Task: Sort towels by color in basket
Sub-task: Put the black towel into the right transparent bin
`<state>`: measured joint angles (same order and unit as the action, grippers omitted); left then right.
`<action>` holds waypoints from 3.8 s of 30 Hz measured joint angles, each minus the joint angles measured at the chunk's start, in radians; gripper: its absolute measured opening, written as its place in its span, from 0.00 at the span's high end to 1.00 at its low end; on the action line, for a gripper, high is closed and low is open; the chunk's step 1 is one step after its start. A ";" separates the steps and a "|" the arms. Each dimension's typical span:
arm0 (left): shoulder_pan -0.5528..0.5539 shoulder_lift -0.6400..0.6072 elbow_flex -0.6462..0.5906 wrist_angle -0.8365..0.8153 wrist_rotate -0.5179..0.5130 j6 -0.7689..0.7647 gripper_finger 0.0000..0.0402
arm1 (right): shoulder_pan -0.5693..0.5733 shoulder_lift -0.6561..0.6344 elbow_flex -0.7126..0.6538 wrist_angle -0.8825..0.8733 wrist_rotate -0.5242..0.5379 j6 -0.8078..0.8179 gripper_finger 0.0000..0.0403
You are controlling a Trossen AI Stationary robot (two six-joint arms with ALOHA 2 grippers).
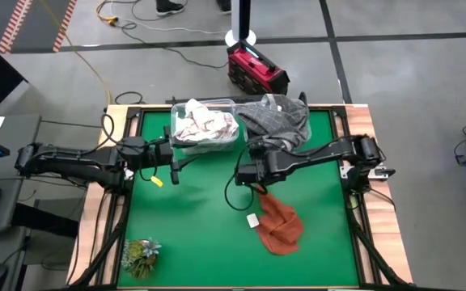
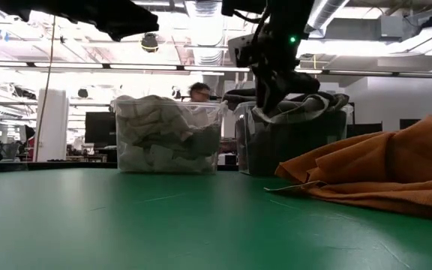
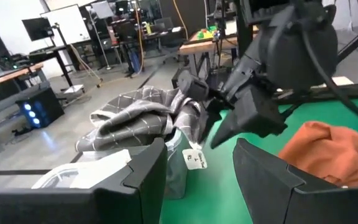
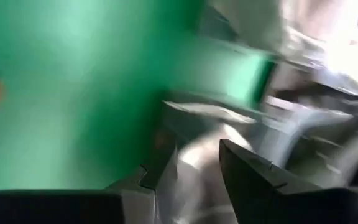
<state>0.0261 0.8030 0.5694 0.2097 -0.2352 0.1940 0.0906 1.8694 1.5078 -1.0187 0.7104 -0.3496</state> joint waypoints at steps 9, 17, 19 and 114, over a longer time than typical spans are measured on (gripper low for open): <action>0.000 -0.029 0.000 -0.092 -0.015 0.016 0.57 | 0.019 -0.019 0.000 -0.108 0.030 0.269 0.61; -0.001 -0.096 0.000 -0.156 -0.027 -0.050 0.57 | 0.190 -0.068 -0.138 -0.236 0.240 0.585 0.61; -0.001 -0.106 0.000 -0.160 -0.026 -0.068 0.57 | 0.224 -0.083 -0.197 -0.231 0.259 0.626 0.61; -0.001 -0.110 0.000 -0.200 -0.038 -0.007 0.57 | -0.699 -0.472 -0.165 0.392 -0.642 0.306 0.44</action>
<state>0.0247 0.6933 0.5694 0.0093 -0.2733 0.1867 -0.6085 1.3970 1.3433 -0.6269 0.0684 -0.0438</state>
